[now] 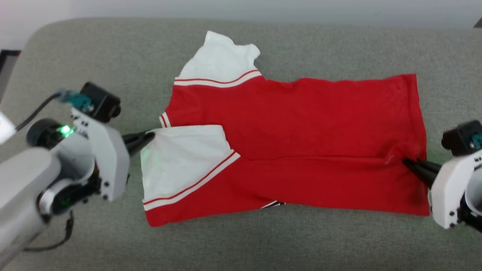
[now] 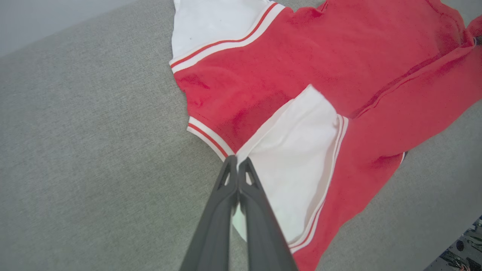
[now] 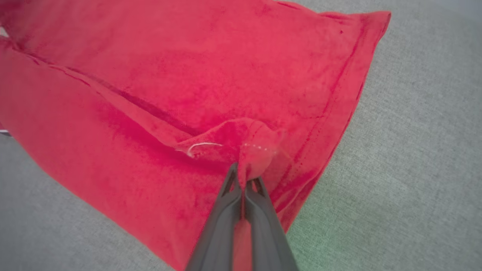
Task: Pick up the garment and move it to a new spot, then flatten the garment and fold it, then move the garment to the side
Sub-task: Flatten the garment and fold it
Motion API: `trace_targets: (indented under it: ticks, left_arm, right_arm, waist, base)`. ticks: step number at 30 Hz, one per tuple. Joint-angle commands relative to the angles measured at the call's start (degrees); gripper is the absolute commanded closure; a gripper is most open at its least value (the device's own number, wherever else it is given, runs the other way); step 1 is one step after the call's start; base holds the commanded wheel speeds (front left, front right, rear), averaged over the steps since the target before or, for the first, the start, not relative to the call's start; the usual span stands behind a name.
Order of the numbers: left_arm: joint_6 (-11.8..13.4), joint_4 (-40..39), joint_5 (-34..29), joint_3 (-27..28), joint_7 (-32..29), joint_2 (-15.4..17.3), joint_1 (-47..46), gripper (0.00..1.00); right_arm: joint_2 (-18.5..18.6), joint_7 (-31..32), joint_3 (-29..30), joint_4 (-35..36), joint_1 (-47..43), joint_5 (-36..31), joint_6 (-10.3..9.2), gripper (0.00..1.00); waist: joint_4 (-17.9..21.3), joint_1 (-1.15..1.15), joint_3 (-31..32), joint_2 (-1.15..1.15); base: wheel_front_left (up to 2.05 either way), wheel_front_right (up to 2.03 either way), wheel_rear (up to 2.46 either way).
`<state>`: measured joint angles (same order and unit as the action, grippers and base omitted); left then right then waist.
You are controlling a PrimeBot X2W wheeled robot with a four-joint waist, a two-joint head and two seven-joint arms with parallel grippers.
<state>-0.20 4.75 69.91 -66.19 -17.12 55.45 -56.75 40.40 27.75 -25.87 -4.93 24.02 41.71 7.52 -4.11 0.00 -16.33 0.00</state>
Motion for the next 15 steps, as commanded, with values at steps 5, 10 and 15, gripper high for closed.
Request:
trace_targets:
  ticks: [5, 10, 15]
  left_arm:
    - [-3.6, 7.3, 0.2, -1.1, -2.1, -5.2, -2.5, 1.00]
    - [-5.8, 14.6, 0.8, -2.1, -3.5, -9.6, -4.1, 1.00]
    - [-6.8, 19.7, 2.4, -2.8, -4.9, -12.5, -4.4, 1.00]
  right_arm:
    - [-0.5, 0.9, -2.2, -2.8, 4.5, -1.1, -0.05, 1.00]
    - [-0.6, 1.7, -4.8, -5.5, 8.1, -0.8, -0.05, 1.00]
    - [-0.9, 2.2, -6.7, -7.7, 10.5, 0.2, -0.05, 1.00]
  waist:
    - [0.5, 0.00, -2.4, 0.00]
    - [0.5, 0.00, -3.5, 0.00]
    - [0.5, 0.00, -4.1, 0.00]
  base:
    - [0.00, 0.00, 0.00]
    - [0.00, 0.00, 0.00]
    - [0.00, 0.00, 0.00]
